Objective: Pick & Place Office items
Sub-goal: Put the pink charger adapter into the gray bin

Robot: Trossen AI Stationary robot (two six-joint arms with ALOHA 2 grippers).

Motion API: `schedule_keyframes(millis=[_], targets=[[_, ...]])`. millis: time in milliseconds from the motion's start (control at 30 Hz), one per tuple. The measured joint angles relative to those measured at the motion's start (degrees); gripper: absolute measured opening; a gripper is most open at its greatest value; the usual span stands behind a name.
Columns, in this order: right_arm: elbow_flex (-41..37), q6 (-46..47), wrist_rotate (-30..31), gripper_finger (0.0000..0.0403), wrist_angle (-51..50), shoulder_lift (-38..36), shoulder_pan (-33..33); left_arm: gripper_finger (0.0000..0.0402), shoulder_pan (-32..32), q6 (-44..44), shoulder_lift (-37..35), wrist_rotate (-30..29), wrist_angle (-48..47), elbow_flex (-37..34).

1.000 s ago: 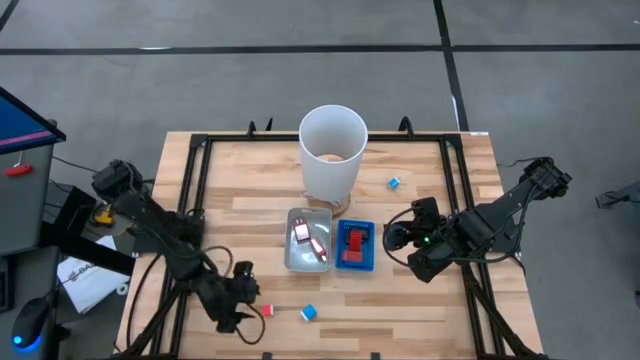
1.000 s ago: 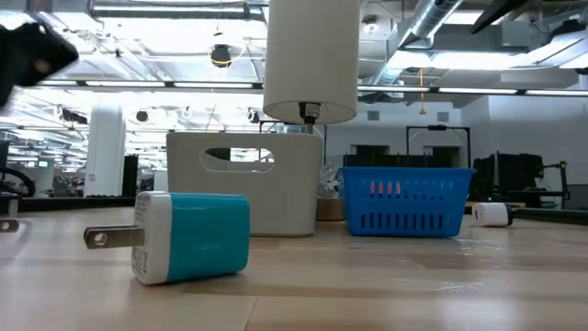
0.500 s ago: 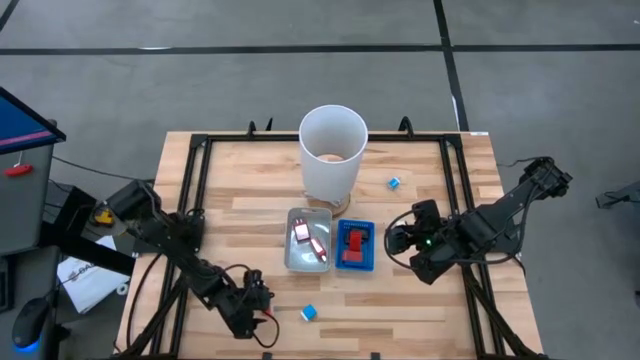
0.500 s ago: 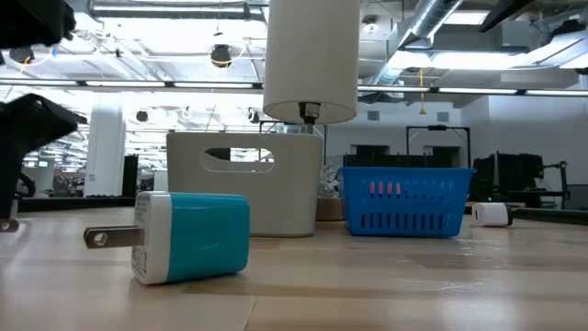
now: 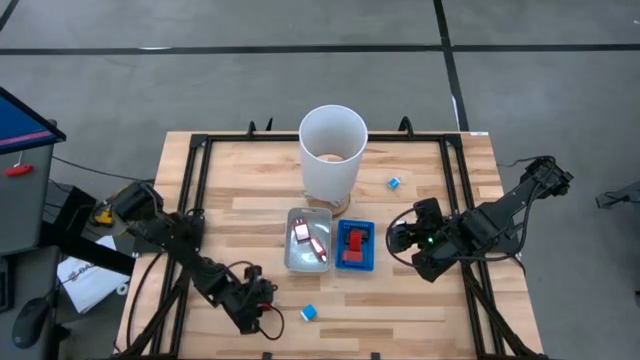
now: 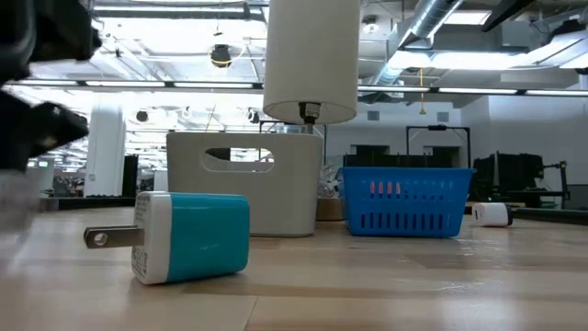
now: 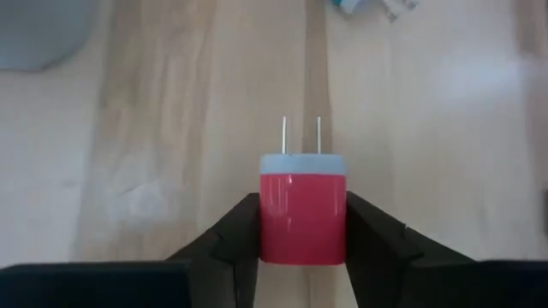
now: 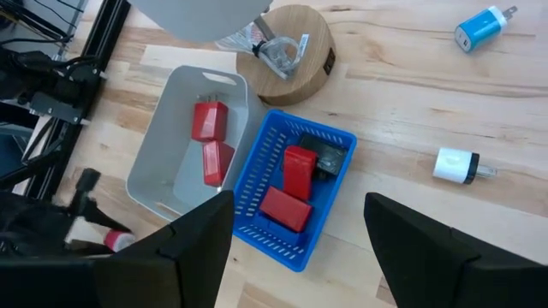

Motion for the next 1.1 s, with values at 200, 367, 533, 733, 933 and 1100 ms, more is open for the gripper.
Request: schedule_keyframes(millis=[200, 367, 533, 733, 933, 1100], targets=[[0.0, 0.0, 0.2, 0.0254, -0.4, 0.0, 0.0, 0.0122, 5.5, 1.5, -11.3, 0.6, -6.1, 0.0], [0.0, -0.8, 1.2, 0.0254, -0.7, 0.0, 0.0, 0.0122, 14.7, 5.8, -24.2, 0.2, -6.4, 0.0], [0.0, -1.4, 2.3, 0.0254, -0.8, 0.0, 0.0, 0.0122, 27.3, 3.9, -33.8, 0.2, -5.7, 0.1], [0.0, -1.5, 4.5, 0.0254, -1.3, 0.0, 0.0, 0.0122, 41.1, -2.4, -31.1, 13.6, 2.0, 0.1], [0.0, -1.1, 5.7, 0.0254, -2.3, 0.0, 0.0, 0.0122, 40.7, 5.0, -20.4, 17.8, 14.6, 1.2], [0.0, -0.5, 6.0, 0.0254, -2.3, 0.0, 0.0, 0.0122, 37.8, 10.6, -12.9, 11.9, 10.0, 2.3]])
